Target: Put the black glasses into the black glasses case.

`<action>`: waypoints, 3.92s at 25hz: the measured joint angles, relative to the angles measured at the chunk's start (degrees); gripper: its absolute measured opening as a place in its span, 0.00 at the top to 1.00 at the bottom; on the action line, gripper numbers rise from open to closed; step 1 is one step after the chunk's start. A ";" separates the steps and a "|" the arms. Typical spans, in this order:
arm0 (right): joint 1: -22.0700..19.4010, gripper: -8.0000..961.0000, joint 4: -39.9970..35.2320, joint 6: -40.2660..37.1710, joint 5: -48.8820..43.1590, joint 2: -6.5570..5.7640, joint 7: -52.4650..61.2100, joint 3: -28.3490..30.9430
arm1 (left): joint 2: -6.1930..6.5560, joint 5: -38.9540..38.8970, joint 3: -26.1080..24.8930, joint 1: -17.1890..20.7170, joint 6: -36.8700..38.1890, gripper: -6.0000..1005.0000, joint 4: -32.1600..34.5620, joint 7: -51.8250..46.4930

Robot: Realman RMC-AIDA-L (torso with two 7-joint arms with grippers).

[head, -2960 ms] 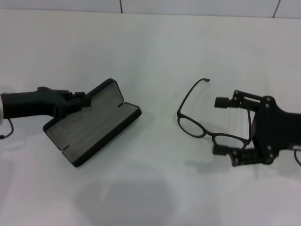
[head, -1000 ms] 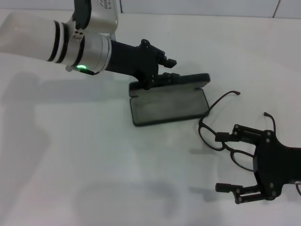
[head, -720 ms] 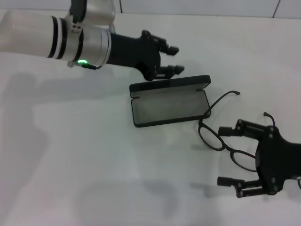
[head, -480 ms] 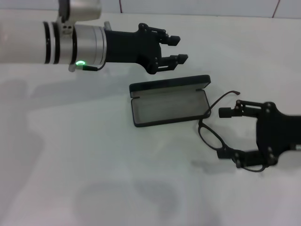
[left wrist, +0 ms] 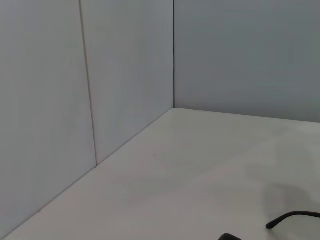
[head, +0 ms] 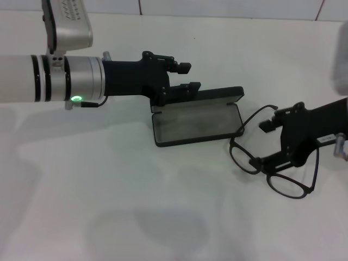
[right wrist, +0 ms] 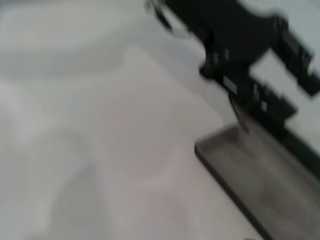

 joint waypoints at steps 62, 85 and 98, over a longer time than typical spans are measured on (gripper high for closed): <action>-5.66 0.88 -0.75 -1.39 2.87 0.04 -6.08 0.98 | 0.42 -4.35 0.00 2.22 14.15 0.52 -0.39 -1.26; -7.78 0.88 41.46 -14.60 34.56 -0.16 -75.46 17.49 | 0.06 -0.04 0.10 -1.57 23.45 0.52 8.67 -7.41; -7.89 0.88 42.17 -15.34 34.66 -0.02 -80.87 17.58 | 0.00 5.31 0.09 -3.29 22.26 0.52 9.93 -11.66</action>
